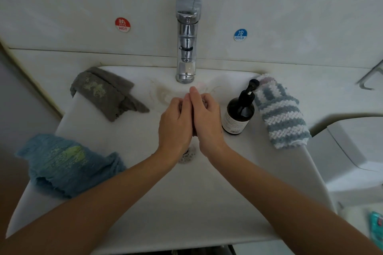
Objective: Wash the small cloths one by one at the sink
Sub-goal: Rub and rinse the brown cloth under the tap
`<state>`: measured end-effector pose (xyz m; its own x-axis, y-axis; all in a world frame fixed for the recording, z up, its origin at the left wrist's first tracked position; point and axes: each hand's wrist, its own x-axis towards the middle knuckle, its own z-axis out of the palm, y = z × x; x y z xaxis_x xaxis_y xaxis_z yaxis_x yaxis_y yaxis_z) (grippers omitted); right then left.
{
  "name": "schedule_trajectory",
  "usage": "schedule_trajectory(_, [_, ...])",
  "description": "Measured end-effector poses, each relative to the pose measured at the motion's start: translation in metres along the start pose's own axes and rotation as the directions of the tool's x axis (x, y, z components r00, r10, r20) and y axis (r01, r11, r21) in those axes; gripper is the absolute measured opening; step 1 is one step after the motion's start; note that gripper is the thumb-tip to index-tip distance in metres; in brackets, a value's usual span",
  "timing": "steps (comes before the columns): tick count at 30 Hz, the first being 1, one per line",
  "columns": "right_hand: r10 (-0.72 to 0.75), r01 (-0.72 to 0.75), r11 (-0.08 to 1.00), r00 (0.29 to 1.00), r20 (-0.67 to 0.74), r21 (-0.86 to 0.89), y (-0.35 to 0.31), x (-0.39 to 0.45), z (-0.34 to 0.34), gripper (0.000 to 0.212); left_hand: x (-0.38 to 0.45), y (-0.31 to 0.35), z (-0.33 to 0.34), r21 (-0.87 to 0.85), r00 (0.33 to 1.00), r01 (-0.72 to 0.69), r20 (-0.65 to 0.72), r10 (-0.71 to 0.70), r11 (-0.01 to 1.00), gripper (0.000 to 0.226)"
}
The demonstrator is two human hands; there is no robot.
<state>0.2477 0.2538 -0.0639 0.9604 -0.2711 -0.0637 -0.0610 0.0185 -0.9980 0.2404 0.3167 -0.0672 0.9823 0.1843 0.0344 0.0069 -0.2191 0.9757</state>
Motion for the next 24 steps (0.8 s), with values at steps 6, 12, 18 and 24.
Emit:
schedule_trajectory(6, [-0.028,0.028,1.0,0.999,-0.027,0.002,-0.0016,0.0008,0.001,0.045,0.0006,0.0023,0.0025,-0.022,0.998,-0.043,-0.041,0.042,0.999,0.046])
schedule_trajectory(12, [-0.074,0.074,0.997,0.997,-0.013,0.012,-0.0042,0.0042,0.0018,0.053,0.0031,0.0049,0.0022,-0.034,0.993,-0.105,-0.055,0.103,0.994,0.043])
schedule_trajectory(18, [-0.049,0.049,0.999,0.999,0.013,-0.007,0.0017,0.0034,0.0014,0.038,0.0048,-0.0024,0.0006,-0.04,0.99,-0.134,-0.041,0.132,0.99,0.036])
schedule_trajectory(24, [0.055,-0.056,0.998,0.993,0.101,0.004,-0.0038,-0.0013,-0.0028,0.028,0.0044,0.0051,-0.0055,-0.082,0.987,-0.155,-0.065,0.15,0.985,0.008])
